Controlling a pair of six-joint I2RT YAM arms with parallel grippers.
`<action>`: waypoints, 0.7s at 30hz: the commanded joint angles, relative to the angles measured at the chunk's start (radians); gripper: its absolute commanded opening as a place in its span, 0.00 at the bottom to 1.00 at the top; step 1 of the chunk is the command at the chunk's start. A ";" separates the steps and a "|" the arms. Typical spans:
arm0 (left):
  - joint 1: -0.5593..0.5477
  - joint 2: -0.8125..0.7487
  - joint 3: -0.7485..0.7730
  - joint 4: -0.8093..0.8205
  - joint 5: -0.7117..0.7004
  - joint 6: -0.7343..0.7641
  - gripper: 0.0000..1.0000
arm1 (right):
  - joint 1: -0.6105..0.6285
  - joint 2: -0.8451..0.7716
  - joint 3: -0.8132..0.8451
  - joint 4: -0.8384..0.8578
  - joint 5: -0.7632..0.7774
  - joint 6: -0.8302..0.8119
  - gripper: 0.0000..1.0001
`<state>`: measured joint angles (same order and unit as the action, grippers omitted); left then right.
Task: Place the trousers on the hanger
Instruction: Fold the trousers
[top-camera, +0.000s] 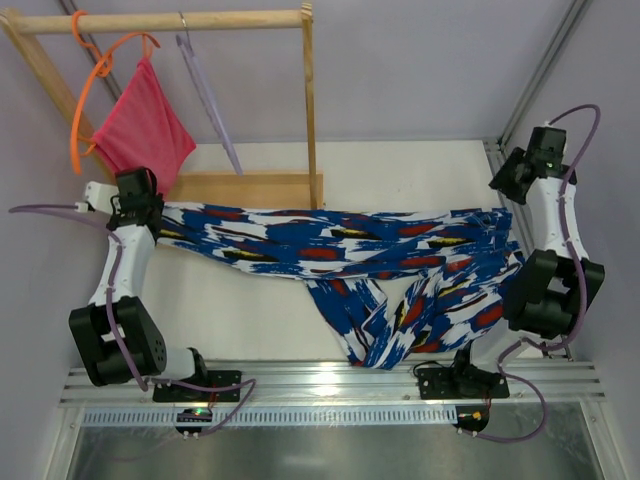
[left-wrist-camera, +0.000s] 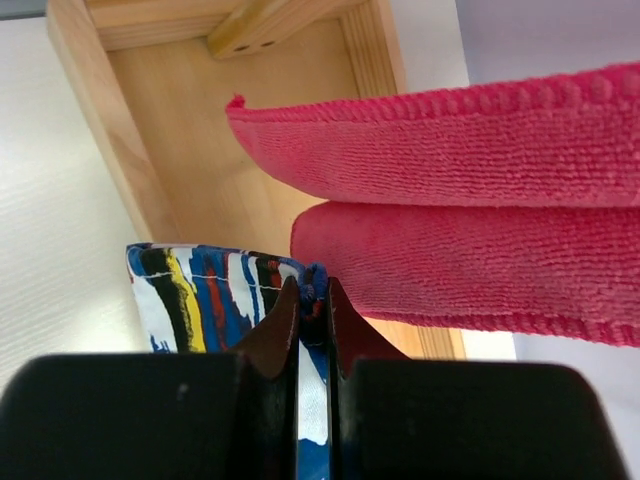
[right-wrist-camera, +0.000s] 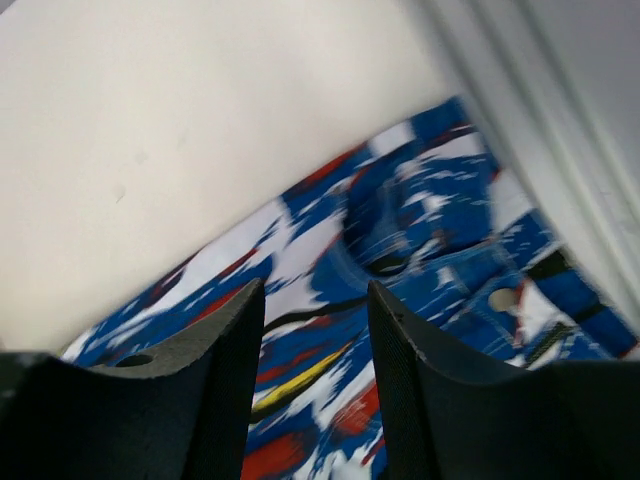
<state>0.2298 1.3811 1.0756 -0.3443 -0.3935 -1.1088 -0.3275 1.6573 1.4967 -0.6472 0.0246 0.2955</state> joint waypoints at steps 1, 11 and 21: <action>0.009 0.016 0.059 0.074 0.044 0.049 0.01 | 0.157 -0.148 -0.048 -0.006 -0.119 -0.048 0.49; 0.006 0.035 0.086 -0.076 0.234 0.170 0.62 | 0.609 -0.378 -0.351 0.196 -0.315 -0.044 0.50; -0.037 -0.111 -0.024 -0.243 0.281 0.276 0.66 | 1.088 -0.373 -0.597 0.381 -0.207 -0.039 0.49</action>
<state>0.2028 1.3563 1.1030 -0.5369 -0.1707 -0.8684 0.6876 1.2842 0.9421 -0.3977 -0.2348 0.2428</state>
